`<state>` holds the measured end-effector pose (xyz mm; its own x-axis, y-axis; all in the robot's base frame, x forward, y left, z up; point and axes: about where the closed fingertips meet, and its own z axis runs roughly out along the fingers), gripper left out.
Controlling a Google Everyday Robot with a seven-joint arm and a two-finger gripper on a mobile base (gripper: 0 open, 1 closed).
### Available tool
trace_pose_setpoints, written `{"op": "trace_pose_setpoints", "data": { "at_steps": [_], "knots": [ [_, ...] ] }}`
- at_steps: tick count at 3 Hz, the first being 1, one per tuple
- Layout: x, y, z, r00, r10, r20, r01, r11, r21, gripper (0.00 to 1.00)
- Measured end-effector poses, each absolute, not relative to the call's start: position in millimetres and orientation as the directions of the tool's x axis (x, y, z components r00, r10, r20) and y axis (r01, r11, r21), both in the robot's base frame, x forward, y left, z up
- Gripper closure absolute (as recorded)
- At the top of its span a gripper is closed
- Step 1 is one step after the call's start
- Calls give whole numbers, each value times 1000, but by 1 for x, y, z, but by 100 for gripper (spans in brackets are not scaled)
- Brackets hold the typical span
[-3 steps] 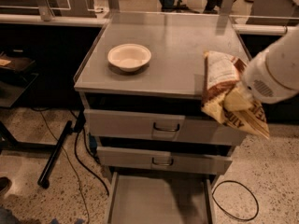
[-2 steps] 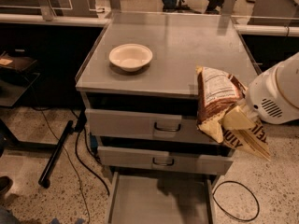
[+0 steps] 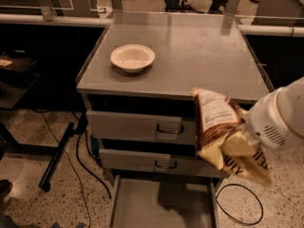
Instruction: Place brown chip bag into bottom drawer
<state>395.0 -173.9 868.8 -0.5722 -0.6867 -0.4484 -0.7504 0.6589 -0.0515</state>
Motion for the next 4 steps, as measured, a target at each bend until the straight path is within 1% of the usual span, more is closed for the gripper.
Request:
{"op": "trace_pose_setpoints", "data": {
  "at_steps": [1, 2, 3, 4],
  "knots": [
    [364, -162, 845, -575, -698, -427, -776, 631, 13, 100],
    [332, -141, 817, -575, -707, -411, -801, 590, 105, 100],
    [330, -140, 814, -571, -710, -412, -806, 580, 117, 100],
    [316, -126, 765, -596, -713, -370, -801, 561, 209, 100]
  ]
}}
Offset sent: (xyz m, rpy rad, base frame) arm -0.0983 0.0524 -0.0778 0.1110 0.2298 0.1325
